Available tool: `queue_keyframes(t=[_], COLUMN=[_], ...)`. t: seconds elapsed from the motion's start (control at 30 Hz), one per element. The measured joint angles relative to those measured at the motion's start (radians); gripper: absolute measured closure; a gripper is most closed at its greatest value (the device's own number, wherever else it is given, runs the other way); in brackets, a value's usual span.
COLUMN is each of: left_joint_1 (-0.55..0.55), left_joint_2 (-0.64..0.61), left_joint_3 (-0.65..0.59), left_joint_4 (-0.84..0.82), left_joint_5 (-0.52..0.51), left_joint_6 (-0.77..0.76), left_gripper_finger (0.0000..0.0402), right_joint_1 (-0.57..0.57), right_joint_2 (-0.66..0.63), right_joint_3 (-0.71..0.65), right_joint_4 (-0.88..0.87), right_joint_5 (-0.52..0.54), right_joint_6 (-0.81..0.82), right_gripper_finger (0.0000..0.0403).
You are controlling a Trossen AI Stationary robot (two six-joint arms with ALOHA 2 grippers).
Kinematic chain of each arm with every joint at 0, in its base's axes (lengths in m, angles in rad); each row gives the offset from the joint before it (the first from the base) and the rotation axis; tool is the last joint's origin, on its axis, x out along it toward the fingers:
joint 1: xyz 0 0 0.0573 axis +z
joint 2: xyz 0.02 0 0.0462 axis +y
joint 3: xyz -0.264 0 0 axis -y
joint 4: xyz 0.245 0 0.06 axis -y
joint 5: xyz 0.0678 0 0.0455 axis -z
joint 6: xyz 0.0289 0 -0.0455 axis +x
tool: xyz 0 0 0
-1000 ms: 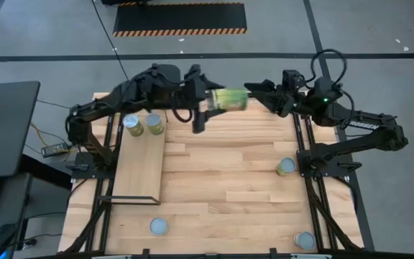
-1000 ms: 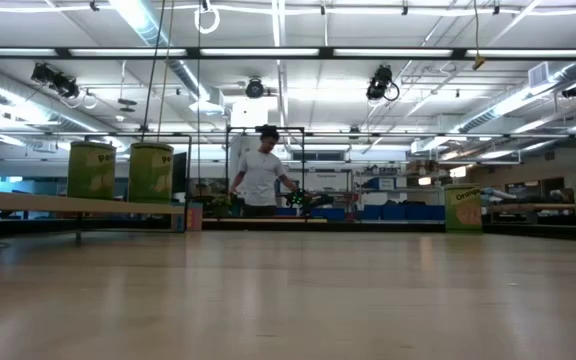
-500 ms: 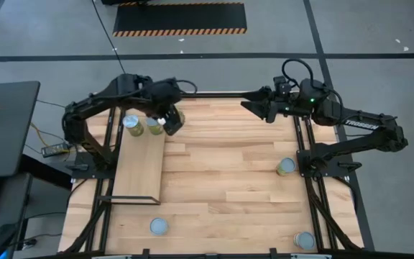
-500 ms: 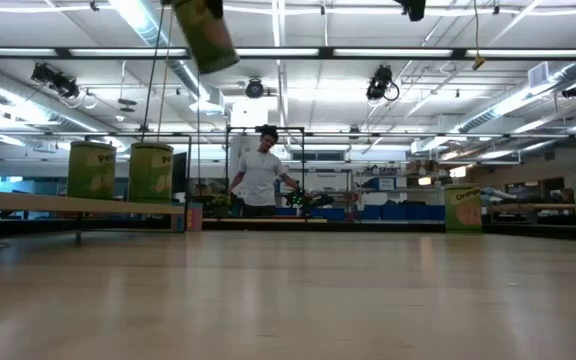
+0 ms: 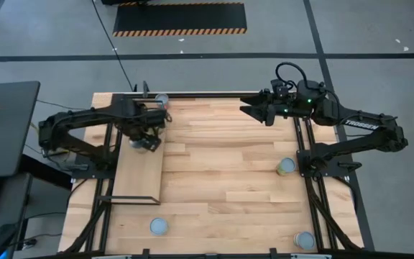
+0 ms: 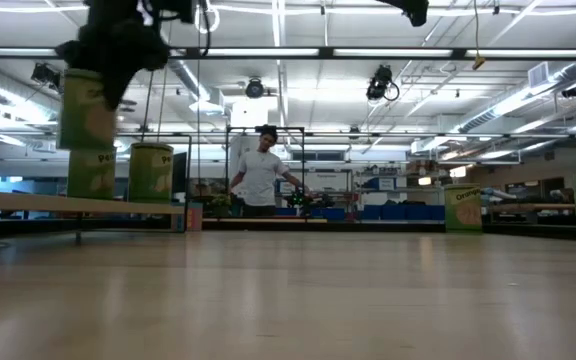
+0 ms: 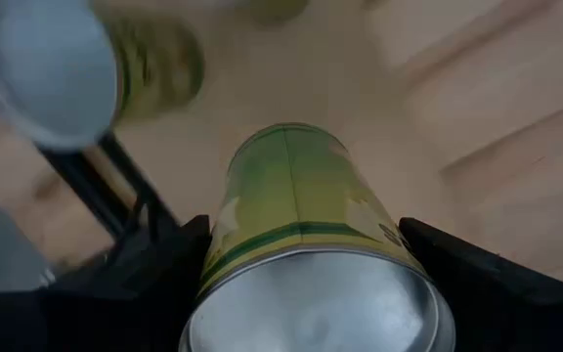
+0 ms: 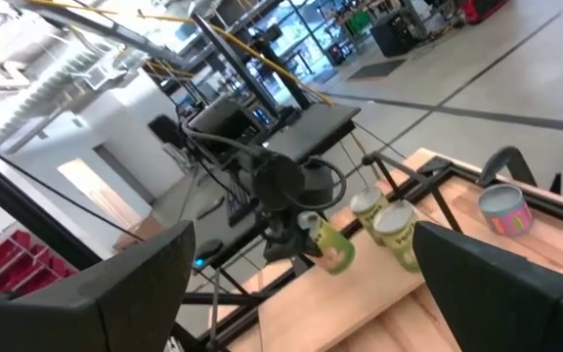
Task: Pick and place cans onto a shelf
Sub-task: Put the top large canned oranges on the shelf
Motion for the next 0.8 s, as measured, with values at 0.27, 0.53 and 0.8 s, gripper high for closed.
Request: queue_keyframes(t=[0.27, 0.53, 0.8], left_joint_1=[0.062, 0.155, 0.237], left_joint_2=[-0.170, -0.255, -0.256], left_joint_3=[-0.247, -0.386, -0.401], left_joint_4=[0.105, 0.191, 0.205], left_joint_5=[0.017, -0.008, 0.045], left_joint_6=[0.021, 0.074, 0.157], left_gripper_finger=[0.0099, 0.0099, 0.0081], right_joint_1=[0.008, 0.014, 0.014], right_joint_2=[0.000, 0.000, 0.000], right_joint_3=[0.000, 0.000, 0.000], right_joint_4=[-0.010, -0.015, -0.015], right_joint_5=[-0.003, 0.001, 0.000], right_joint_6=[0.011, 0.038, 0.063], right_gripper_finger=[0.0013, 0.0013, 0.0013])
